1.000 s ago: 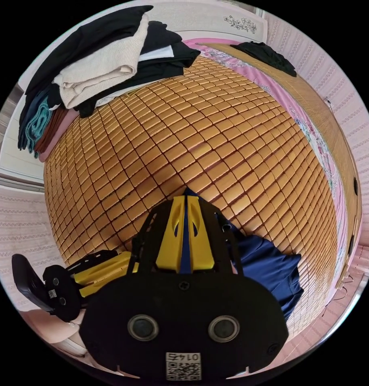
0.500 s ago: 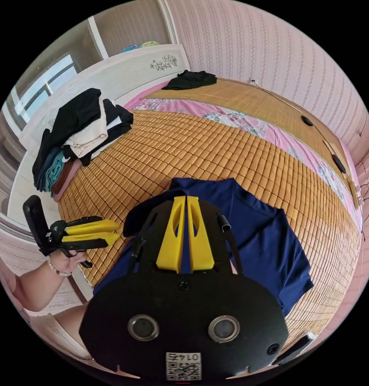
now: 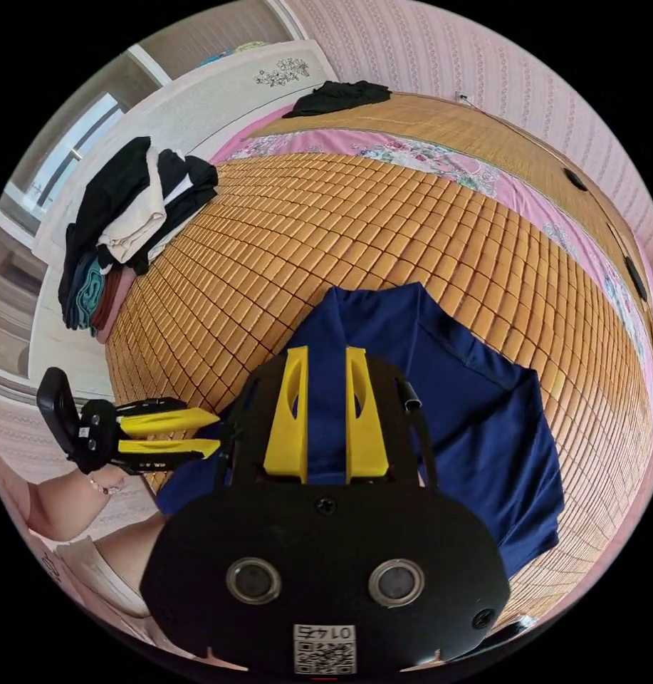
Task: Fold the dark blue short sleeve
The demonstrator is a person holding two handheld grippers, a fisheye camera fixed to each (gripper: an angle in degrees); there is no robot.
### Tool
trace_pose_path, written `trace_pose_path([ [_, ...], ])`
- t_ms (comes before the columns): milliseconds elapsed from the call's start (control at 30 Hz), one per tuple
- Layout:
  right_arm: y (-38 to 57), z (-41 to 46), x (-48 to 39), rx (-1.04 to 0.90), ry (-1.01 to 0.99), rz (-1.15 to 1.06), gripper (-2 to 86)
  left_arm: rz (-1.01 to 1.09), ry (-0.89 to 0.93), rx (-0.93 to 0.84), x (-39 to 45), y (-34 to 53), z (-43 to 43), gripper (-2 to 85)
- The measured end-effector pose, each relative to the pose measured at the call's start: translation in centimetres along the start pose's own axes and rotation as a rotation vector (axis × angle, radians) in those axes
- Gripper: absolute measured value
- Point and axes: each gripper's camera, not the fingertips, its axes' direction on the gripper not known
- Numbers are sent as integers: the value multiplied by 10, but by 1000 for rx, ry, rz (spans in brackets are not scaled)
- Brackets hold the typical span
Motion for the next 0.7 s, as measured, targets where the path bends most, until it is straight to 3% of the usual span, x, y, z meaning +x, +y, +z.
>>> trace_pose_path([
  [133,-18,23,6,-96,-31,-48,65,-17,-34,-47,3,-12,21,36],
  [400,-13,4,8,-63,5,-133,9,-69,-72,1,1,-22,42,-6],
  [533,5,-12,33,-51,-20,-72,44,-89,-60,1,3,-30,48,13],
  [700,69,-77,84,107,-4,117,67,-37,-34,45,24,-41,39,40],
])
